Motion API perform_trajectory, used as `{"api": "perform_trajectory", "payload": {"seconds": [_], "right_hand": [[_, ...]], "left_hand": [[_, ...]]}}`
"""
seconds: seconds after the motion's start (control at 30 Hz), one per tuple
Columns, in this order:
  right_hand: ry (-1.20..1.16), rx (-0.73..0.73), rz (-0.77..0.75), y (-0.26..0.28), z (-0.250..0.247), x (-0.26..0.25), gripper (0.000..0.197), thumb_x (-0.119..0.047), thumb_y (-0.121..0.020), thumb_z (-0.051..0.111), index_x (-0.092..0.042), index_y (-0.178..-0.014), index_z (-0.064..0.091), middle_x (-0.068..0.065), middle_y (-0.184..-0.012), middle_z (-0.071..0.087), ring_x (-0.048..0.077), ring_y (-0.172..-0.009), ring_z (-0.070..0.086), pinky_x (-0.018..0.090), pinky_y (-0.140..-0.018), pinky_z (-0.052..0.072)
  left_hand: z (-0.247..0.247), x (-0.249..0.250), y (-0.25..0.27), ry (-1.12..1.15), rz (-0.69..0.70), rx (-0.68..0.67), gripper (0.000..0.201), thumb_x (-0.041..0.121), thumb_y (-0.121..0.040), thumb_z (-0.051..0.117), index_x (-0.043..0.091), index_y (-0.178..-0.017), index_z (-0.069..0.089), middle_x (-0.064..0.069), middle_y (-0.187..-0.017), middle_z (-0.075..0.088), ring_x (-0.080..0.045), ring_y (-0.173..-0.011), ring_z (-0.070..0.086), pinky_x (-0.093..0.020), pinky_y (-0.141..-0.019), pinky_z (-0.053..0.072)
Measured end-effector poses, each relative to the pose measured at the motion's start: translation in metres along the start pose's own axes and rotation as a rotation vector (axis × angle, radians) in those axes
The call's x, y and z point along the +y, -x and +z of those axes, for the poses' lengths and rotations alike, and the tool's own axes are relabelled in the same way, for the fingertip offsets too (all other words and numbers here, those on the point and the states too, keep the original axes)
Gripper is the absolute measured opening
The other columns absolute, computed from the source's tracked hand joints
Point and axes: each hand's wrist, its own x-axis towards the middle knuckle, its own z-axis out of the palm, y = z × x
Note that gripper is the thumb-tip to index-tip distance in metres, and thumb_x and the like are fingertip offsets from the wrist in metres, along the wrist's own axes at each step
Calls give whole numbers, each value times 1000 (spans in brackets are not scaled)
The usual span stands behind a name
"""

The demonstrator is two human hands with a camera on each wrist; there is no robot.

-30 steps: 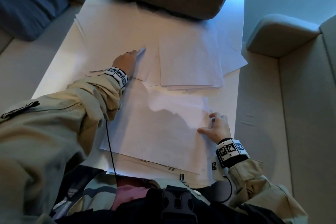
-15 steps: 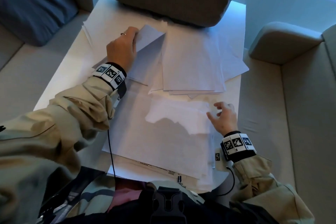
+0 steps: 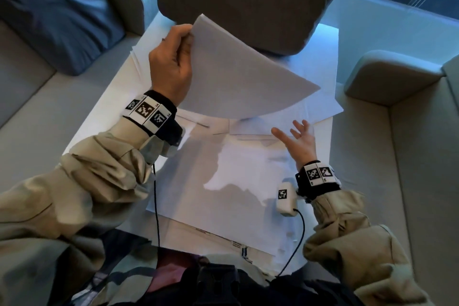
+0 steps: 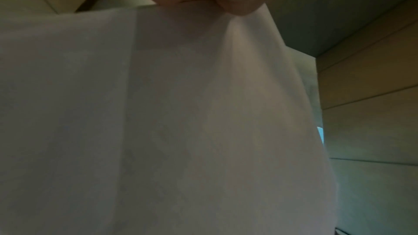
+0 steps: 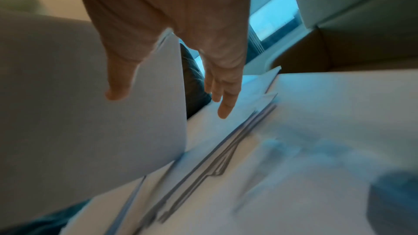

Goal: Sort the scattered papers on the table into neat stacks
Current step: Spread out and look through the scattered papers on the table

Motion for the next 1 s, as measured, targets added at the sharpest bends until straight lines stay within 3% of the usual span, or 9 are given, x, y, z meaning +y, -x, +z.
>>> {"api": "perform_trajectory", "payload": {"seconds": [0.07, 0.17, 0.27, 0.4, 0.5, 0.6, 0.67, 0.77, 1.0], "right_hand": [[-88, -8, 22, -2, 2, -3, 108, -30, -65, 86, -16, -148, 18, 0, -148, 37, 16, -130, 40, 46, -107, 39], [-165, -23, 34, -4, 1, -8, 106, -29, -63, 87, -19, -147, 22, 0, -149, 37, 17, -132, 39, 47, -108, 38], [-174, -11, -35, -2, -3, -12, 79, -22, -65, 86, -16, -131, 43, 1, -132, 56, 19, -123, 52, 39, -100, 45], [-211, 73, -148, 5, -9, -17, 38, -18, -76, 79, -19, -107, 58, 0, -106, 68, 18, -101, 64, 36, -88, 52], [-261, 118, -166, 9, -18, -13, 8, -16, -87, 67, -22, -91, 63, -11, -80, 68, 13, -78, 63, 40, -81, 50], [-207, 161, -209, 19, -29, -5, 9, -13, -92, 59, -20, -92, 65, -10, -77, 67, 10, -75, 59, 36, -80, 50], [-208, 148, -195, 26, -37, 1, 12, -10, -94, 56, -18, -93, 65, -9, -78, 69, 7, -75, 61, 29, -79, 51], [-182, 51, -107, 40, -47, 15, 15, -6, -96, 51, -16, -90, 62, -11, -70, 71, 1, -64, 64, 18, -64, 54], [-178, -128, 162, 81, -49, 61, 22, 0, -96, 43, -13, -100, 61, -4, -77, 73, 6, -65, 67, 18, -60, 55]], "left_hand": [[-3, -4, 4, 28, -31, 13, 22, 6, -95, 46, -9, -98, 62, -12, -81, 64, 0, -71, 47, 1, -75, 31], [-6, -9, 6, 90, -54, 34, 21, 7, -96, 46, -7, -97, 62, 29, -88, 56, 15, -77, 48, -4, -76, 36], [-9, -8, 4, 130, -62, 40, 22, 10, -97, 46, -6, -98, 62, 37, -87, 53, 14, -79, 48, -8, -75, 38], [-7, -12, 1, 125, -144, 69, 22, 12, -97, 46, -3, -100, 62, 34, -85, 54, 14, -78, 48, -10, -74, 39], [-4, -24, 2, 100, -232, 38, 24, 16, -97, 46, -3, -103, 61, 19, -88, 56, 16, -80, 48, -10, -77, 40], [-3, -33, 10, -2, -268, -115, 24, 19, -97, 47, 3, -106, 61, 2, -92, 61, 11, -76, 52, -3, -74, 38], [-1, -46, 18, -59, -314, -249, 26, 23, -96, 48, 6, -110, 61, -4, -97, 65, -5, -78, 57, -12, -74, 45], [2, -72, 33, -154, -389, -436, 25, 23, -96, 48, 9, -112, 60, -10, -101, 67, -24, -79, 66, -27, -78, 50], [11, -117, 58, -394, -481, -895, 20, 19, -94, 50, 12, -107, 64, -11, -117, 59, -26, -101, 58, -34, -92, 46]]}}
